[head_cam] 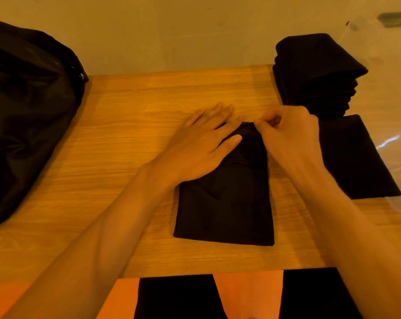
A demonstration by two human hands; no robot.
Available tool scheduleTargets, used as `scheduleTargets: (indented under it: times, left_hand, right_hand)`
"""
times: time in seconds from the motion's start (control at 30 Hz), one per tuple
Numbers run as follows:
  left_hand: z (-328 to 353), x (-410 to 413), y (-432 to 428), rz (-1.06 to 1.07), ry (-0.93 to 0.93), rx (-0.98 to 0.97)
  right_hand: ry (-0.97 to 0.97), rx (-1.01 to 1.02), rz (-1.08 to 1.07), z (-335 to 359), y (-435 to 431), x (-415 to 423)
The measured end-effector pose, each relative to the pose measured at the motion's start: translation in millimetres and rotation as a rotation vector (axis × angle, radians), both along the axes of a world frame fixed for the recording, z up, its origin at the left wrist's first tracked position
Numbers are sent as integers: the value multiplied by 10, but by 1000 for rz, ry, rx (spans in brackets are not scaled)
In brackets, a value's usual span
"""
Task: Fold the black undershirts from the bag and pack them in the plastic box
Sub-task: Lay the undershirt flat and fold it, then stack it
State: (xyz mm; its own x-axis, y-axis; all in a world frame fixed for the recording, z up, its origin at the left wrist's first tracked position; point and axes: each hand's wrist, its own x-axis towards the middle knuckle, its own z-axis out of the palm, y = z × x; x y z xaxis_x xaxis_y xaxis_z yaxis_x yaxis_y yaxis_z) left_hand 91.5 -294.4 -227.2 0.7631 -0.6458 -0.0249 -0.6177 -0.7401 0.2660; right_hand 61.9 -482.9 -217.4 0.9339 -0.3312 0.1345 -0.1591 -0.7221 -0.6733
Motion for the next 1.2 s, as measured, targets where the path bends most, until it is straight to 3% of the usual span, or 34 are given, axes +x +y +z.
scheduleTargets:
  times: [0.1,0.3,0.4,0.53,0.6,0.7,0.8,0.87,1.0,1.13,1.2]
  left_hand:
    - [36,0,21,-4,94,-44]
    - [77,-23,87,-11,177,-111]
    - [170,-49,157,60,210,-288]
    - [364,-52,230,321,324,-557]
    - [400,-48,192,330,330,-503]
    - [303,-129,80,163,290,-198]
    - [166,-202,133,60,246,-45]
    - [134,-190,222,41,238,-72]
    - [193,-220,363,82,265,-199]
    - [256,-477,562,245,134,-495]
    - [257,-686,615,282,77,-448]
  right_hand:
    - [-42,-38,41,29,8,-68]
    - [-129,-300,311,-10,-23,-320]
    - [-157,-290,262,25,-81,-424]
    - [-175,-237,193,164,-48,-318]
    - [-116,-288,317,173,59,-153]
    - [114,-406,520,64,211,-25]
    - [119,-464,478,-88,198,-132]
    - [55,-487,417,-124,150,-223]
    - [125,-523,422,-101,115,-400]
    - [-36,-473,328,0,106,-615]
    - [-41,-477,351,28,144,-732]
